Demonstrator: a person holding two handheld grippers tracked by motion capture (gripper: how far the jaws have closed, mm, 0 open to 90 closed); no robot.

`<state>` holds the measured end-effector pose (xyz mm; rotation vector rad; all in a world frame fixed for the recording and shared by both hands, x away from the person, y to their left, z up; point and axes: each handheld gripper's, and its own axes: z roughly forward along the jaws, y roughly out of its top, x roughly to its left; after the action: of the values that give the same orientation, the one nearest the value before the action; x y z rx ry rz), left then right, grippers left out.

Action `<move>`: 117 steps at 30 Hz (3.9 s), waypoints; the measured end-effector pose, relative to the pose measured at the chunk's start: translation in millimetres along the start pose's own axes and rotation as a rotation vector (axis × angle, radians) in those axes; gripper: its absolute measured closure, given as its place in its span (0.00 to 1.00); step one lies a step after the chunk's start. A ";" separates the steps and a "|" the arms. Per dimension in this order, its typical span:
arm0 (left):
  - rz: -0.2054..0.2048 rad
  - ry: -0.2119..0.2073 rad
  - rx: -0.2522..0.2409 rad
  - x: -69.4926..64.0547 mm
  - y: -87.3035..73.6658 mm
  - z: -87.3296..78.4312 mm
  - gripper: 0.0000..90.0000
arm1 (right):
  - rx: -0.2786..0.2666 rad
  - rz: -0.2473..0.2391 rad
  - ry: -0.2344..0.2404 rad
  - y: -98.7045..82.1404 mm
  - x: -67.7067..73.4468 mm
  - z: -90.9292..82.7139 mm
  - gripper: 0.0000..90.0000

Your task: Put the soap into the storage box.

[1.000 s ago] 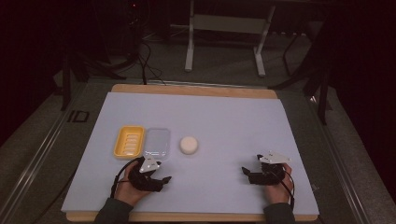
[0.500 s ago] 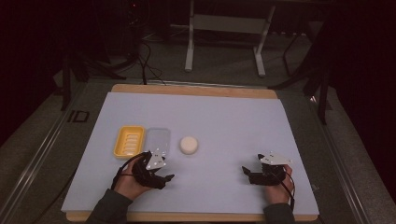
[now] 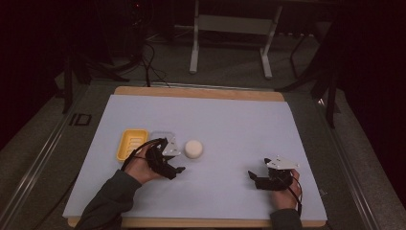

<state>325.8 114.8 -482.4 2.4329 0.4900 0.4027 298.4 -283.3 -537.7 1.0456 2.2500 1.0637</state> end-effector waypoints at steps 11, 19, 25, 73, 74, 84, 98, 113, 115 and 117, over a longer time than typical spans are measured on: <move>0.017 -0.036 0.069 20.9 23.0 23.8 0.20 | 0.002 0.002 0.003 0.1 -0.1 0.2 0.18; -0.001 -0.061 0.132 34.2 32.6 41.0 0.19 | 0.004 -0.001 0.004 0.2 0.0 0.7 0.18; -0.016 -0.084 0.174 39.5 39.9 56.4 0.17 | 0.005 -0.001 0.005 0.2 0.0 0.8 0.18; 0.035 -0.184 0.397 40.8 56.2 85.3 0.27 | 0.008 -0.005 0.005 0.3 0.1 1.1 0.18; 0.042 -0.185 0.405 40.1 56.0 84.7 0.27 | 0.008 -0.005 0.005 0.3 0.1 1.1 0.18; 0.096 -0.202 0.468 36.5 54.0 79.3 0.27 | 0.010 -0.006 0.005 0.4 0.1 1.1 0.18; 0.122 -0.229 0.519 37.2 57.2 82.5 0.27 | 0.010 -0.006 0.004 0.4 0.3 1.2 0.18; 0.181 -0.215 0.531 35.9 61.7 73.9 0.27 | 0.009 -0.006 0.003 0.3 0.2 1.1 0.18; 0.186 -0.221 0.535 35.8 62.6 71.4 0.27 | 0.008 -0.006 0.003 0.3 0.2 1.1 0.18; 0.190 -0.224 0.538 36.4 63.5 69.2 0.27 | 0.009 -0.006 0.003 0.4 0.2 1.1 0.18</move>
<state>401.0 48.2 -489.5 3.0127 0.2943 0.0716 299.1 -282.4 -538.1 1.0405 2.2603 1.0543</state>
